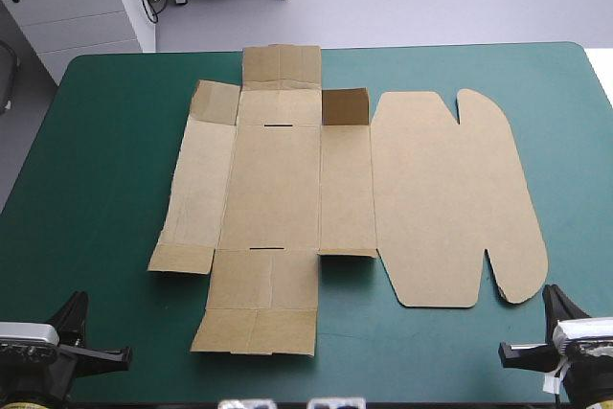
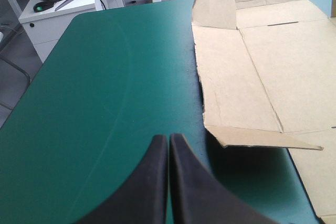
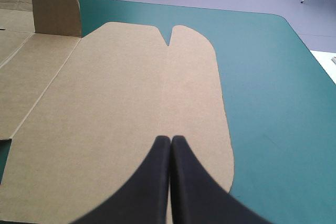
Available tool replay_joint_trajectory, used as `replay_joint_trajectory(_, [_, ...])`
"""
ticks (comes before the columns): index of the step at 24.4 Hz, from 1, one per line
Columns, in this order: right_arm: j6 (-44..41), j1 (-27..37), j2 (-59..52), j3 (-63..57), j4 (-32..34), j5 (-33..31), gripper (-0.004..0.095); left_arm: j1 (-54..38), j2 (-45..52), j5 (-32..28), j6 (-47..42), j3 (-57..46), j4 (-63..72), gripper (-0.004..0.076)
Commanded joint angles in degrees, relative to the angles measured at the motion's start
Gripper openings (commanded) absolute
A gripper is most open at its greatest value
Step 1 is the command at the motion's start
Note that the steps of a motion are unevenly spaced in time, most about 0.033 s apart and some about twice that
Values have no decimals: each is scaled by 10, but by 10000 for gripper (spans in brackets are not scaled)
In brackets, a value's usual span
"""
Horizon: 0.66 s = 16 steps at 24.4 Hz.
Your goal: Fold the box
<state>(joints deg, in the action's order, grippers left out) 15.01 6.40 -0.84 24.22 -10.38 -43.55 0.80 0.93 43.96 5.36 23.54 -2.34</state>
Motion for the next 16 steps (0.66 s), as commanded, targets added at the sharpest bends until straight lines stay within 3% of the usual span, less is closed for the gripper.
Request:
replay_joint_trajectory(1, [1, 5, -11, 12, -2, 43, -19, 3, -31, -41, -5, 12, 5, -8])
replay_joint_trajectory(9, [1, 5, -11, 12, -2, 43, -19, 3, -178, -23, -5, 37, 7, -8])
replay_joint_trajectory(16, [1, 5, -11, 12, -2, 43, -19, 3, -420, -10, 4, 185, 7, -7])
